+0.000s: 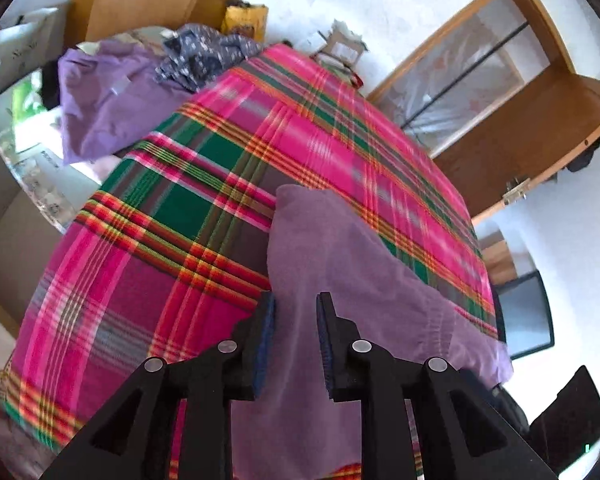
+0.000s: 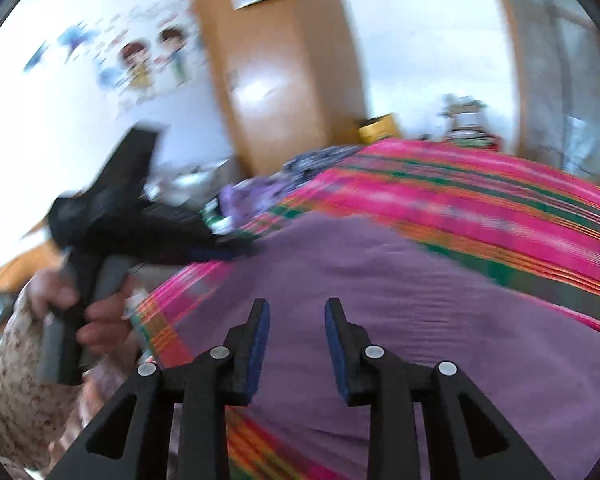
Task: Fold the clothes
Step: 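Lay the fleece edge down with the left gripper and open it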
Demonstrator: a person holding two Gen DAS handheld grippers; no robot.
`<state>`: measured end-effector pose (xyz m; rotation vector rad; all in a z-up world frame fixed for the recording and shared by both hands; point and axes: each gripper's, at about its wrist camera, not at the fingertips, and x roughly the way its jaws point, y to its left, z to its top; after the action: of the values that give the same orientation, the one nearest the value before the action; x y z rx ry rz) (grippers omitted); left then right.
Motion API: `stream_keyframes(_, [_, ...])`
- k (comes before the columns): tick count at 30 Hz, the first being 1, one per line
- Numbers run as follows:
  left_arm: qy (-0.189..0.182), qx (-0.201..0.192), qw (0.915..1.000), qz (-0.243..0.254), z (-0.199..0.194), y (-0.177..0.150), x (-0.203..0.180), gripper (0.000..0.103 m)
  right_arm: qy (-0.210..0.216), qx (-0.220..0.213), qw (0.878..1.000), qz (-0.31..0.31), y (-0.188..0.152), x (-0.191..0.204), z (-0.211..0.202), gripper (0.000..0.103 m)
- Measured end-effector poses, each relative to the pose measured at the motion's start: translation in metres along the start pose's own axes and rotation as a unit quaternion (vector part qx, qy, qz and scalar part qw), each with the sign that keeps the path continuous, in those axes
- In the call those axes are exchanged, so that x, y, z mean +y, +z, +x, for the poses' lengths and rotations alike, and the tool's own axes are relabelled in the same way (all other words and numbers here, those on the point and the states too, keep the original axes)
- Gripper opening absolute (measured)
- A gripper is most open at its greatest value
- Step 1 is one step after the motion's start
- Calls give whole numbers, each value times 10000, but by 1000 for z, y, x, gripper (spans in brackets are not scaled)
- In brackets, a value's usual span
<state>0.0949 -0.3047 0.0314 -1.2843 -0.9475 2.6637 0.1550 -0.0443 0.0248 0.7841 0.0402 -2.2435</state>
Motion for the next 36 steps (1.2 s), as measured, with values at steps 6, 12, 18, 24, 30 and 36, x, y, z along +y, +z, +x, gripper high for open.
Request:
stream_keyframes(6, [-369, -398, 9978, 392, -23, -16, -53, 28, -1353, -149, 9889, 592, -15, -91, -43, 31])
stream_keyframes(12, [-502, -134, 9933, 1033, -10, -36, -108, 28, -2260, 118, 9662, 1232, -56, -160, -83, 31])
stream_keyframes(18, [-670, 645, 9837, 1541, 41, -71, -159, 28, -2509, 238, 9564, 1472, -76, -189, -96, 31])
stream_keyframes(24, [-755, 1078, 9681, 2133, 91, -103, -207, 28, -2778, 319, 9509, 1326, -83, -201, -101, 31])
stream_keyframes(30, [-726, 1452, 9540, 2521, 127, -131, -241, 28, -3199, 304, 9387, 1244, -94, -221, -115, 31])
stream_keyframes(36, [-656, 1537, 9484, 2694, 137, -149, -252, 28, -3542, 238, 9271, 1205, -108, -242, -141, 31])
